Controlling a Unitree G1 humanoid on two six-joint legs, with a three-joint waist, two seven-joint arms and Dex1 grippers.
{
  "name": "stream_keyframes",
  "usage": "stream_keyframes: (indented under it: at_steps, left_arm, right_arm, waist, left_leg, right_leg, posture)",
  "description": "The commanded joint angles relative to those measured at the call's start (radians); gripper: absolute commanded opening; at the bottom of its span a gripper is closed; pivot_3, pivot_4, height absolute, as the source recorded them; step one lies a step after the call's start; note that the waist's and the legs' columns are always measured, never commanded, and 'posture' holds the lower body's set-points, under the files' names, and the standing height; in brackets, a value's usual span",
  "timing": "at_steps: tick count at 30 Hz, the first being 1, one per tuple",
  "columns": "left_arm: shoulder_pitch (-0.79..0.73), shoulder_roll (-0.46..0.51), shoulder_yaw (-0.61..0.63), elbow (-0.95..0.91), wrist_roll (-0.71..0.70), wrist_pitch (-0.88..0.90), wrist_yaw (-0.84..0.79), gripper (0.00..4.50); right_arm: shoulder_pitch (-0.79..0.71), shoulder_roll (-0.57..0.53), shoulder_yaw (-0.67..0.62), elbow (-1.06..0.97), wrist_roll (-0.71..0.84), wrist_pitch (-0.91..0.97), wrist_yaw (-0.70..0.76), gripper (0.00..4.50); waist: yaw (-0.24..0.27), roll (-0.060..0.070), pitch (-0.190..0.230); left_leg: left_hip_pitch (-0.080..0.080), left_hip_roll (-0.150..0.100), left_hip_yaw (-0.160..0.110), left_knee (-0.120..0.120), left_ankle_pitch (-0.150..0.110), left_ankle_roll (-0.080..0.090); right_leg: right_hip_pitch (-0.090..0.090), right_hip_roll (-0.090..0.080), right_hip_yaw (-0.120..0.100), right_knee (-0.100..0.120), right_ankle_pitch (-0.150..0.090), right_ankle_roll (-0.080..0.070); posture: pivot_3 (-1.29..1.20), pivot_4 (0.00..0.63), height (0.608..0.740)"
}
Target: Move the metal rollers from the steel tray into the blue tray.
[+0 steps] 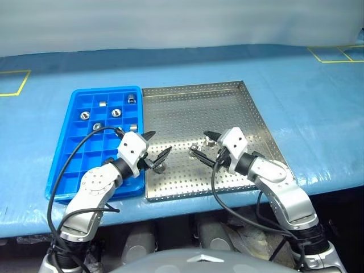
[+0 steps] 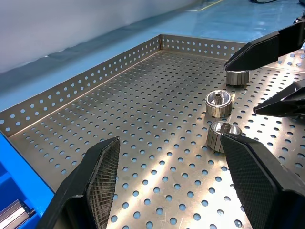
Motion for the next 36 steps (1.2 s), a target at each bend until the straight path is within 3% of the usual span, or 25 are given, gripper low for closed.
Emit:
stream_keyframes:
  at_steps: [1, 10, 19, 31, 36]
  left_arm:
    - [0.000, -0.004, -0.013, -0.038, 0.017, -0.012, 0.015, 3.68]
    - [0.001, -0.053, -0.035, -0.025, 0.048, -0.046, 0.057, 3.68]
    - [-0.021, -0.066, -0.007, -0.036, -0.070, 0.042, 0.016, 3.68]
    - [-0.054, 0.012, 0.040, -0.064, -0.134, 0.209, 0.014, 3.68]
    - [-0.085, 0.106, 0.027, -0.101, -0.141, 0.308, -0.017, 3.68]
  right_arm:
    - [-0.011, -0.002, -0.001, -0.018, 0.005, -0.006, 0.002, 3.65]
    - [-0.018, 0.016, -0.002, 0.042, -0.050, -0.080, -0.036, 3.65]
    - [-0.032, 0.027, -0.010, 0.054, -0.009, -0.022, -0.023, 3.65]
    - [-0.035, 0.023, -0.006, 0.023, 0.008, 0.020, -0.016, 3.65]
    - [-0.048, 0.030, 0.005, 0.029, 0.002, 0.020, -0.022, 3.65]
  waist:
    - [0.000, 0.000, 0.000]
    - [0.002, 0.000, 0.000]
    - [0.003, 0.000, 0.000]
    - [0.000, 0.000, 0.000]
    - [0.000, 0.000, 0.000]
  left_leg:
    - [0.000, 0.000, 0.000, 0.000, 0.000, 0.000]
    - [0.000, 0.000, 0.000, 0.000, 0.000, 0.000]
    - [0.000, 0.000, 0.000, 0.000, 0.000, 0.000]
    - [0.000, 0.000, 0.000, 0.000, 0.000, 0.000]
    - [0.000, 0.000, 0.000, 0.000, 0.000, 0.000]
  right_leg:
    - [0.000, 0.000, 0.000, 0.000, 0.000, 0.000]
    - [0.000, 0.000, 0.000, 0.000, 0.001, -0.001]
    - [0.000, 0.000, 0.000, 0.000, 0.001, -0.001]
    - [0.000, 0.000, 0.000, 0.000, 0.001, -0.001]
    - [0.000, 0.000, 0.000, 0.000, 0.000, 0.001]
  posture:
    - [-0.16, 0.150, 0.740]
    - [-0.15, 0.150, 0.740]
    - [-0.15, 0.150, 0.740]
    - [-0.16, 0.150, 0.740]
    - [-0.16, 0.150, 0.740]
